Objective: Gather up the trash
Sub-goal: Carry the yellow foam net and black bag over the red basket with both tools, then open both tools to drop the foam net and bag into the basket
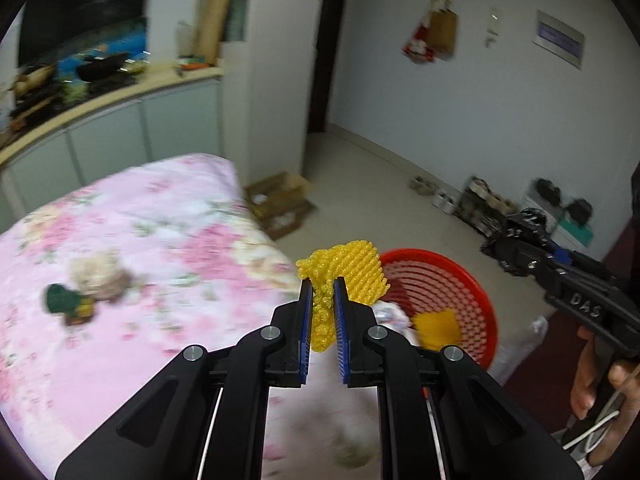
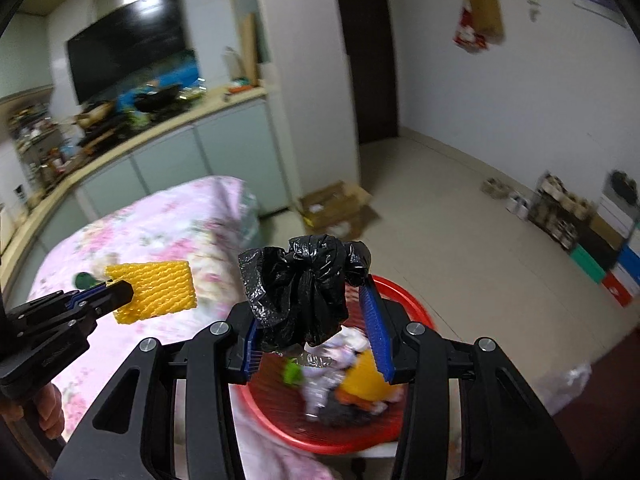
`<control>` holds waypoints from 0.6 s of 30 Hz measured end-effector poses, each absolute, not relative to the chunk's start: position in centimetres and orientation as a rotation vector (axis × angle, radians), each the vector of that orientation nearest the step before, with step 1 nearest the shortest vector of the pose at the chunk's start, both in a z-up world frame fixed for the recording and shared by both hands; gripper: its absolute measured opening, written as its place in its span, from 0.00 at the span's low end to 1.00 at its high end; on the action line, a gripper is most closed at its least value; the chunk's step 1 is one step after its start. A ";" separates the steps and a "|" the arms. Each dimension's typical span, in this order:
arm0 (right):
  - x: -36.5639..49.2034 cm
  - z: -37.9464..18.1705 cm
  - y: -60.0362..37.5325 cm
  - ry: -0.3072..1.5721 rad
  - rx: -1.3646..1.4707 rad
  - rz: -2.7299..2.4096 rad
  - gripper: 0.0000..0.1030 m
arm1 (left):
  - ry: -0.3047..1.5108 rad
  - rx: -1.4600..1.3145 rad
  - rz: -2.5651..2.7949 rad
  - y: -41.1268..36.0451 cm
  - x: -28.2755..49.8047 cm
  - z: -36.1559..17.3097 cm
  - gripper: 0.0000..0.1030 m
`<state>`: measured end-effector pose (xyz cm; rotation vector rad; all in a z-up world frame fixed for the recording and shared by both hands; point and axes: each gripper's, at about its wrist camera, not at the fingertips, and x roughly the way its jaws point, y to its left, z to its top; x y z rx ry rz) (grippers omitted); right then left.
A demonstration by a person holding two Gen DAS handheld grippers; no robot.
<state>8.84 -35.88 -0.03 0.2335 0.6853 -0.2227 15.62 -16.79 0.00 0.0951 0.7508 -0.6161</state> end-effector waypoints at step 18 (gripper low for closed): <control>11.7 -6.6 -39.8 0.858 0.343 -0.276 0.61 | 0.975 0.215 -0.736 -26.7 16.9 -9.1 0.36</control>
